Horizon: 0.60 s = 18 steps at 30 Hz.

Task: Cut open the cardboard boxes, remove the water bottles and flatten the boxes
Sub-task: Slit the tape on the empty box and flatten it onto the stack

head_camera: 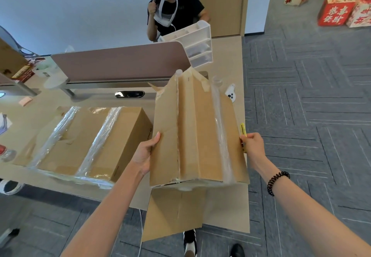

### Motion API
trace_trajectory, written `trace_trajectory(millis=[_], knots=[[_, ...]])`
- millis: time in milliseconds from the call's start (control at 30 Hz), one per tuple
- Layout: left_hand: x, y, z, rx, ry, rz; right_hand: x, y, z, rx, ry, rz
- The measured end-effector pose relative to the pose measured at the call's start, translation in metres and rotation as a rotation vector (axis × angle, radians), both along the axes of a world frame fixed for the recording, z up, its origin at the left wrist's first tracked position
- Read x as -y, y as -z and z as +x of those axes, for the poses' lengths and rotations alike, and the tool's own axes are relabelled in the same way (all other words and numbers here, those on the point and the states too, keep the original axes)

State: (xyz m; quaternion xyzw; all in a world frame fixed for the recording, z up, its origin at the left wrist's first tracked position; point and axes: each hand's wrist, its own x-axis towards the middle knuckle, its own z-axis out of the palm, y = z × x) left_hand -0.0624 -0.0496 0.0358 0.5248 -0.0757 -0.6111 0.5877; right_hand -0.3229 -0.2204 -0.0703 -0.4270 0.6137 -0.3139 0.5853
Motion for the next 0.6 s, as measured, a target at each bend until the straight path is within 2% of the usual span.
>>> trace_trajectory(millis=[133, 267, 467, 600], knots=[[-0.007, 0.023, 0.011, 0.061, -0.03, 0.006, 0.001, -0.014, -0.002, -0.226, -0.018, -0.187], [-0.015, 0.038, 0.024, 0.047, 0.015, 0.061, -0.01, -0.018, 0.001, -0.325, -0.094, -0.291], [-0.015, 0.051, 0.048, 0.294, 0.031, 0.196, -0.035, -0.024, 0.027, -0.482, -0.15, -0.424], [-0.009, 0.046, 0.051, 0.308, 0.096, 0.227, -0.053, -0.032, 0.056, -0.576, -0.163, -0.52]])
